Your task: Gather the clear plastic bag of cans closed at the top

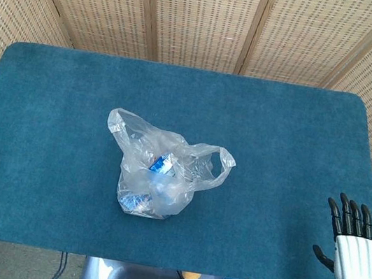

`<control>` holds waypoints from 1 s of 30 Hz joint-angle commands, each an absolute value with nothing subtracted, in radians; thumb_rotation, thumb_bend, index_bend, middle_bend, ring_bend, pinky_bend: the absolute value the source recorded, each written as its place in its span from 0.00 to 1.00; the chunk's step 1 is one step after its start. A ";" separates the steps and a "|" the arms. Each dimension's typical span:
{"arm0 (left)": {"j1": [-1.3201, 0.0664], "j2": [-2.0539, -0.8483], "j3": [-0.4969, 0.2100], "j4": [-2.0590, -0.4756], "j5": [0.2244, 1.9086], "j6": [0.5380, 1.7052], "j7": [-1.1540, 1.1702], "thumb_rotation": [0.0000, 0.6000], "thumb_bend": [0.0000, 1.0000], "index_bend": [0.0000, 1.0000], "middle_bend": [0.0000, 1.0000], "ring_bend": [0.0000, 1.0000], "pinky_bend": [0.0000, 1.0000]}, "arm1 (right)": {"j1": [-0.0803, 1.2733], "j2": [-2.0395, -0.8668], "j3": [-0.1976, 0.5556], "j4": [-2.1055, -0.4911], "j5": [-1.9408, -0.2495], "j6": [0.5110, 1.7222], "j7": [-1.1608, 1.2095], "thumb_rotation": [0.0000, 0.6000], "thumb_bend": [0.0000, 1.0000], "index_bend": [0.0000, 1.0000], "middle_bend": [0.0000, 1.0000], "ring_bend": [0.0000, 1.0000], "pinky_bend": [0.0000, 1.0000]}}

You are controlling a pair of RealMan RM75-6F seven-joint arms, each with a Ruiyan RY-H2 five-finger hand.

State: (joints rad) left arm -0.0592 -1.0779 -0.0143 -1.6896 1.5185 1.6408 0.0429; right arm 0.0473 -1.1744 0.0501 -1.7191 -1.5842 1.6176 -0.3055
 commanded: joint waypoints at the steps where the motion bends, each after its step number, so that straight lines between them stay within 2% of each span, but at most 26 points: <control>1: -0.058 -1.077 -0.017 -1.690 1.516 1.638 0.044 1.00 0.10 0.00 0.00 0.00 0.00 | 0.049 -1.174 0.052 -1.716 -1.584 1.613 -0.297 1.00 0.00 0.00 0.00 0.00 0.00; 5: -0.056 -1.074 -0.027 -1.694 1.507 1.633 0.039 1.00 0.11 0.00 0.00 0.00 0.00 | 0.067 -1.169 0.063 -1.710 -1.590 1.592 -0.247 1.00 0.00 0.00 0.00 0.00 0.00; 14: -0.059 -1.076 -0.047 -1.702 1.488 1.620 0.051 1.00 0.11 0.00 0.00 0.00 0.00 | 0.212 -1.150 0.168 -1.613 -1.574 1.466 -0.079 1.00 0.00 0.00 0.00 0.00 0.00; 19: -0.062 -1.081 -0.061 -1.709 1.469 1.612 0.069 1.00 0.11 0.00 0.00 0.00 0.00 | 0.329 -1.154 0.237 -1.587 -1.542 1.345 0.022 1.00 0.00 0.00 0.00 0.00 0.00; 24: -0.070 -1.086 -0.069 -1.706 1.448 1.588 0.091 1.00 0.11 0.00 0.00 0.00 0.00 | 0.452 -1.214 0.285 -1.542 -1.484 1.203 0.125 1.00 0.00 0.00 0.00 0.00 0.00; 30: -0.072 -1.089 -0.086 -1.700 1.415 1.575 0.089 1.00 0.11 0.00 0.00 0.00 0.00 | 0.538 -1.333 0.312 -1.490 -1.451 1.153 0.189 1.00 0.00 0.00 0.00 0.00 0.00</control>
